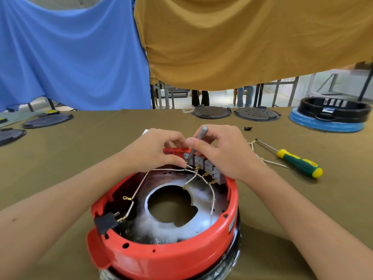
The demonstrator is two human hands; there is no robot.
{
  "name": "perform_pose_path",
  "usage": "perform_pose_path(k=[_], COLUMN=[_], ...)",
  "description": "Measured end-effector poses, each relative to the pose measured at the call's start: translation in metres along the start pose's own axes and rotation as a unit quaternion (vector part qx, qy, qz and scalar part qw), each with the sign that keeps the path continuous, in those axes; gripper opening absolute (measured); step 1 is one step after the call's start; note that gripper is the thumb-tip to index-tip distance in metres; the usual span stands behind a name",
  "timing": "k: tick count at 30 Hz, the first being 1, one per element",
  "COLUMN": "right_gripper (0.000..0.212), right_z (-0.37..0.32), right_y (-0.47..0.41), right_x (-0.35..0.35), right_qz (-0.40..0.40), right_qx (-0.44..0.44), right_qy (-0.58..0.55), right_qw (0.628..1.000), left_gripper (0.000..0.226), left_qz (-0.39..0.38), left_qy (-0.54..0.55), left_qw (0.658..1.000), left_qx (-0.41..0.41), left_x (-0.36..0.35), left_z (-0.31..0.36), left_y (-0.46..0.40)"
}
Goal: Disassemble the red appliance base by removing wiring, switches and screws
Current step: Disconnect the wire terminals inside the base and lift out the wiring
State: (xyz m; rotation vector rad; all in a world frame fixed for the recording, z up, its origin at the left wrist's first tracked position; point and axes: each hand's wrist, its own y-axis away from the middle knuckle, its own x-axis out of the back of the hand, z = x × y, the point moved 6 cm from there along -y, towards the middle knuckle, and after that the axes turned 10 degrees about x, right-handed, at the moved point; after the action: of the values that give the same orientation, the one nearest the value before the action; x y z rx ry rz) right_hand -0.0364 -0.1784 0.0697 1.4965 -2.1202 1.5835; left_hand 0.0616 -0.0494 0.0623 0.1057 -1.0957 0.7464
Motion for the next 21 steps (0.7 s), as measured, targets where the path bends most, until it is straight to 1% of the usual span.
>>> perform_pose_path(k=[3, 5, 9, 16, 18, 21], right_gripper=[0.021, 0.021, 0.021, 0.028, 0.027, 0.023], right_z=[-0.004, -0.003, 0.012, 0.026, 0.025, 0.018], right_y=[0.0, 0.0, -0.001, -0.001, -0.001, 0.001], right_x=[0.0, 0.0, -0.002, -0.007, -0.007, -0.005], right_qz=[-0.01, -0.007, 0.017, 0.041, 0.042, 0.042], right_qx=[0.02, 0.018, -0.03, -0.087, -0.084, -0.049], right_qy=[0.018, 0.013, -0.067, -0.156, -0.154, -0.119], right_qw=[1.0, 1.0, 0.997, 0.983, 0.984, 0.991], left_gripper=[0.032, 0.032, 0.034, 0.038, 0.038, 0.038], left_qz=[0.0, -0.001, 0.006, -0.002, -0.002, 0.0], left_qy=[-0.007, -0.014, -0.016, -0.014, -0.013, -0.013], left_qw=[1.0, 1.0, 1.0, 1.0, 1.0, 1.0], left_qx=[-0.007, -0.006, -0.006, -0.011, -0.009, -0.013], left_x=[0.001, 0.0, 0.0, 0.001, 0.002, 0.002], left_z=[0.002, 0.002, 0.001, 0.002, 0.002, 0.003], left_y=[0.001, 0.002, 0.003, 0.003, 0.004, 0.004])
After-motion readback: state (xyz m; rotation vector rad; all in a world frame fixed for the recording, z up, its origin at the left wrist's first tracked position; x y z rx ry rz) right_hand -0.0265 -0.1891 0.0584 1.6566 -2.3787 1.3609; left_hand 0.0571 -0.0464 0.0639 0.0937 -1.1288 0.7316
